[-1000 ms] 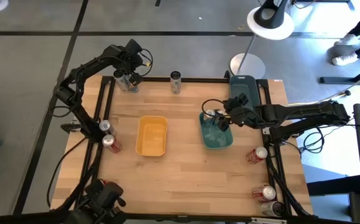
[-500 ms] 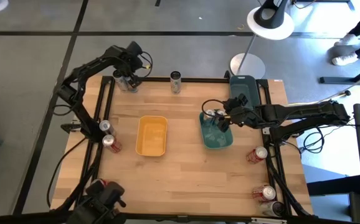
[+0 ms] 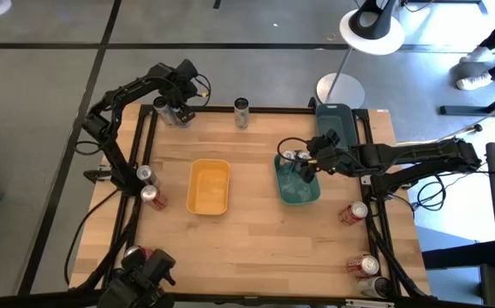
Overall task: Sort soda cans
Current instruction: Put the top blue soda can into the green bin
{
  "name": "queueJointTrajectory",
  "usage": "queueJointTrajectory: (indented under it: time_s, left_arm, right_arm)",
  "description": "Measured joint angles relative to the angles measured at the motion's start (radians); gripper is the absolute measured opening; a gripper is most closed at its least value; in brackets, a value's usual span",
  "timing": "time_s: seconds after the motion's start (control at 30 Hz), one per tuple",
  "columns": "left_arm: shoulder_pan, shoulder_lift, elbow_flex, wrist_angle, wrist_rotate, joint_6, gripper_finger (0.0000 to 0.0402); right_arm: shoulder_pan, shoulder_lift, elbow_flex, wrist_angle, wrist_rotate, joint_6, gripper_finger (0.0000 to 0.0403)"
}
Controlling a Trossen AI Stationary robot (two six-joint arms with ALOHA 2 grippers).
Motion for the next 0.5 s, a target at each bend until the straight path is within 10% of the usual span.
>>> queueJointTrajectory:
  time_s: [0.5]
  left_arm:
    - [-0.068, -0.051, 0.122, -0.101, 0.002, -0.022, 0.0236]
  right_arm:
    - [0.0, -0.065, 0.0, -0.001, 0.0, -0.032, 0.0301]
